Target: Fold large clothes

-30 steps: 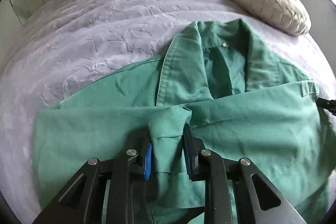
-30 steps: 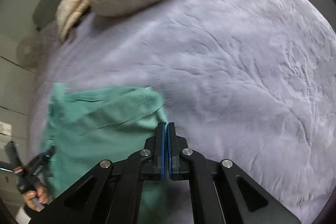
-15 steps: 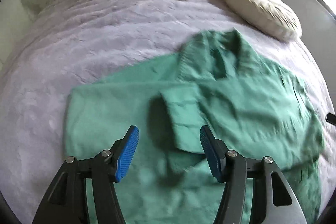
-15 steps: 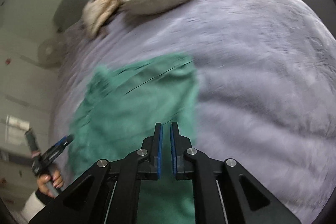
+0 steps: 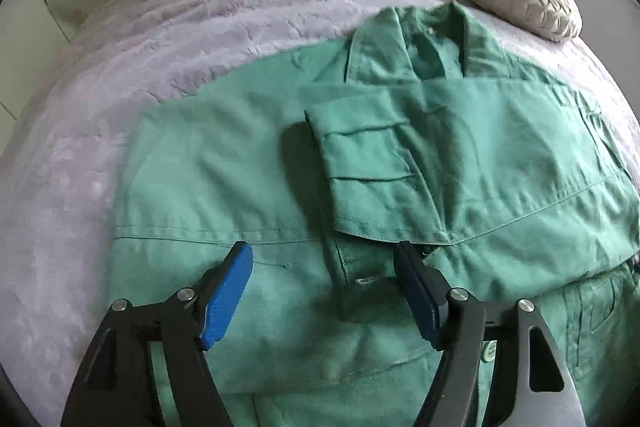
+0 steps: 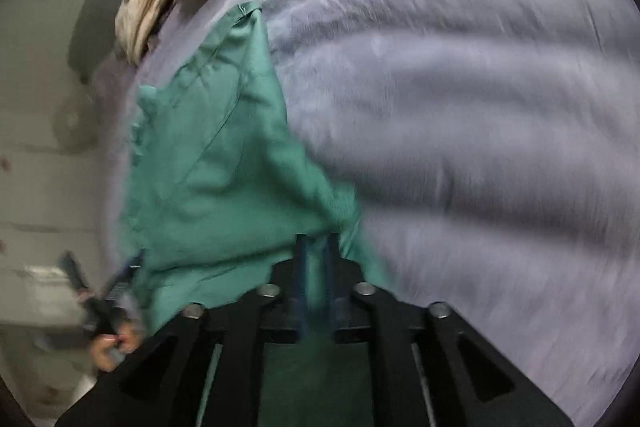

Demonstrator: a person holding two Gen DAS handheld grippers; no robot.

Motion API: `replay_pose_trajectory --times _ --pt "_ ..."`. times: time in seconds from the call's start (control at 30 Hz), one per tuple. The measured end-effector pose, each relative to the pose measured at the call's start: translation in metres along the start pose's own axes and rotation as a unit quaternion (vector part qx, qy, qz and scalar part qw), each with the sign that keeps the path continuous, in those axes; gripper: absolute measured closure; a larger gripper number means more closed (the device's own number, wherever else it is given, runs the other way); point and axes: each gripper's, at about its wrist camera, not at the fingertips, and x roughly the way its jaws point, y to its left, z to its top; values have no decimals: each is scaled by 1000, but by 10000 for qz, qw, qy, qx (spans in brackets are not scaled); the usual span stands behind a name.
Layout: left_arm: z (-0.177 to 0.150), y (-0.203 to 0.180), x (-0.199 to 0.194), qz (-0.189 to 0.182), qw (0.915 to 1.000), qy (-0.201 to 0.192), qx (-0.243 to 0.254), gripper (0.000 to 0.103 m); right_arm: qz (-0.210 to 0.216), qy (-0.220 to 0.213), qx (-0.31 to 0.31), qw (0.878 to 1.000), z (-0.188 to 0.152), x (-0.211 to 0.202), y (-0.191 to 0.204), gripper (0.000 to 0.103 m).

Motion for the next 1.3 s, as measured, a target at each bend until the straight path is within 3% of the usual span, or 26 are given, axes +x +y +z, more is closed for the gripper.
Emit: replay_pose_trajectory --times 0.07,0.17,0.23,0.27,0.3,0.37,0.53,0.63,0.9,1.03,1.2,1.3 --pt "0 -1 -2 -20 10000 -17 3 29 377 -53 317 9988 -5 -1 -6 56" --pt "-4 -5 4 32 10000 62 63 29 617 -359 783 9944 0 1 -19 56" --pt "-4 -4 8 27 10000 39 49 29 788 -494 1155 9889 4 5 -30 68" --pt "-4 -4 9 30 10000 22 62 29 602 -516 1307 9882 5 8 -37 98" --pt "-5 -3 10 25 10000 13 66 29 398 -493 1353 9888 4 13 -42 101" --pt "-6 -1 8 -15 10000 28 23 29 467 -502 1366 9883 1 14 -52 101" --pt "-8 9 -13 -17 10000 17 -23 29 52 -508 1033 9933 -7 -5 -47 103" --pt "-16 14 -22 200 9995 237 16 29 -220 -395 769 9960 -11 -16 -38 99" --pt "-42 26 -52 155 9973 708 -114 29 -701 -148 164 9973 -37 -30 5 98" --pt "-59 29 -64 160 9954 934 -160 29 -773 62 40 9970 -54 -25 25 91" --pt "-78 30 -77 158 9932 1137 -175 29 -882 206 -72 9959 -80 -22 41 53" --pt "-88 32 -84 165 9921 1237 -162 29 -951 296 -163 9949 -92 -22 51 53"
